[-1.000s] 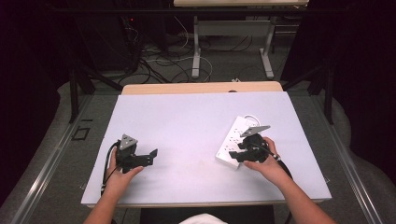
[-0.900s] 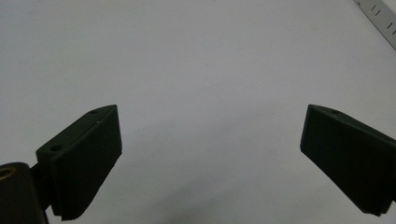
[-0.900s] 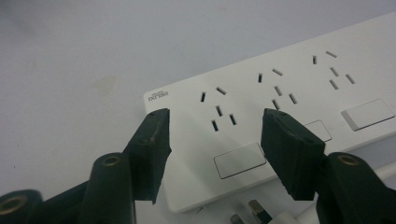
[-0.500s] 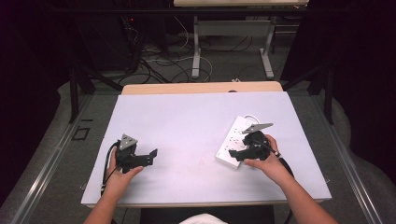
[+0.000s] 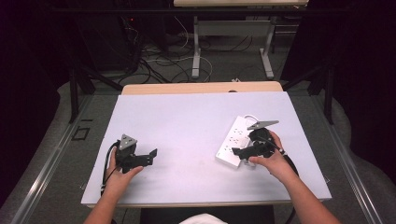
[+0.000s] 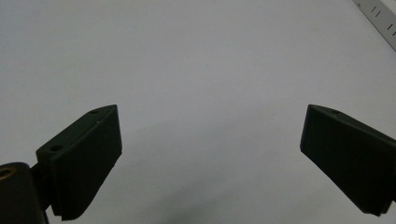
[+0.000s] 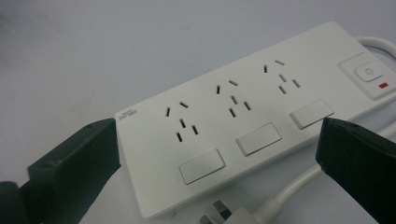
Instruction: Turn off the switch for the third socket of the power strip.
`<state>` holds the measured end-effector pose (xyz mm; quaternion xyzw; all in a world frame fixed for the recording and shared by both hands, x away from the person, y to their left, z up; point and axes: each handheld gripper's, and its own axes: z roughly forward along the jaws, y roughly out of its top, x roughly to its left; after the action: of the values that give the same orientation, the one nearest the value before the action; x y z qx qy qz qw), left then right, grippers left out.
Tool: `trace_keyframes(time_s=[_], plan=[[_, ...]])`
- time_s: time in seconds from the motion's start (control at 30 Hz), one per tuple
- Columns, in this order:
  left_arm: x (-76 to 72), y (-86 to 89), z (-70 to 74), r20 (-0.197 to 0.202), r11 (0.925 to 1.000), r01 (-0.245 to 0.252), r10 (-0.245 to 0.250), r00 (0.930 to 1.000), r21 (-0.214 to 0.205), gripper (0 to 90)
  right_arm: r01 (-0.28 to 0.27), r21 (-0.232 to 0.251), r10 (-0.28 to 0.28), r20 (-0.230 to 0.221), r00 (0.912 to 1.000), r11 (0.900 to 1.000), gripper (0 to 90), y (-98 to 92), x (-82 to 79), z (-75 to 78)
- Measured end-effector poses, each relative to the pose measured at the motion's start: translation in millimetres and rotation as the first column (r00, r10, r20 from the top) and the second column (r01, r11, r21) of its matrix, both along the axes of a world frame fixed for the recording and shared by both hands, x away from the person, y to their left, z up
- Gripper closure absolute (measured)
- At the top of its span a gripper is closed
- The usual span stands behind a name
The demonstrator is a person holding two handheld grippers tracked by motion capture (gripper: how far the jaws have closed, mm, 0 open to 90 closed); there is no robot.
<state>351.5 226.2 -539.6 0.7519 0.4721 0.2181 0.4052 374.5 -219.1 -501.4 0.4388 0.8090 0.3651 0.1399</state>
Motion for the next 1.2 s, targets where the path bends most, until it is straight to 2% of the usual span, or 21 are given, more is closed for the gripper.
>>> trace_keyframes(time_s=[0.3, 0.5, 0.6, 0.67, 0.7, 0.9, 1.1, 1.2], plan=[[0.2, 0.2, -0.1, -0.002, 1.0000, -0.002, 0.002, 1.0000, -0.002, 5.4, 0.066, -0.033, -0.065, 0.033, 0.9973, 0.9972, 0.0, -15.4, 2.7, 4.7], [0.2, 0.2, 0.0, -0.005, 1.0000, -0.005, 0.005, 1.0000, -0.007, 5.4, 0.109, -0.025, -0.107, 0.051, 0.9929, 0.9937, 0.0, -30.7, 4.3, 7.9], [0.1, 0.2, -0.2, -0.006, 0.9998, -0.010, 0.010, 0.9999, -0.014, 5.4, 0.124, -0.013, -0.123, 0.049, 0.9912, 0.9922, 0.0, -39.3, 4.8, 8.3], [0.3, 1.5, 0.2, -0.007, 1.0000, -0.009, 0.009, 0.9999, -0.001, 5.4, 0.147, -0.008, -0.146, 0.048, 0.9881, 0.9891, 0.0, -44.1, 4.6, 8.3], [0.3, 0.8, -0.2, -0.012, 0.9997, -0.015, 0.015, 0.9998, -0.016, 5.4, 0.148, -0.011, -0.147, 0.054, 0.9876, 0.9889, 0.0, -47.2, 4.9, 8.1], [0.8, 1.4, -0.4, -0.013, 0.9997, -0.017, 0.017, 0.9998, -0.016, 5.0, 0.182, -0.002, -0.182, 0.047, 0.9822, 0.9833, 0.0, -61.5, 4.8, 4.8], [1.2, 1.8, -0.6, 0.003, 0.9996, -0.025, 0.025, 0.9997, -0.011, 3.8, 0.214, 0.001, -0.214, 0.042, 0.9759, 0.9767, 0.0, -74.4, 5.7, -1.3], [1.2, 2.3, -0.5, -0.012, 0.9996, -0.024, 0.023, 0.9997, -0.017, 3.2, 0.224, -0.002, -0.223, 0.041, 0.9739, 0.9747, 0.0, -78.8, 6.2, -4.6]])
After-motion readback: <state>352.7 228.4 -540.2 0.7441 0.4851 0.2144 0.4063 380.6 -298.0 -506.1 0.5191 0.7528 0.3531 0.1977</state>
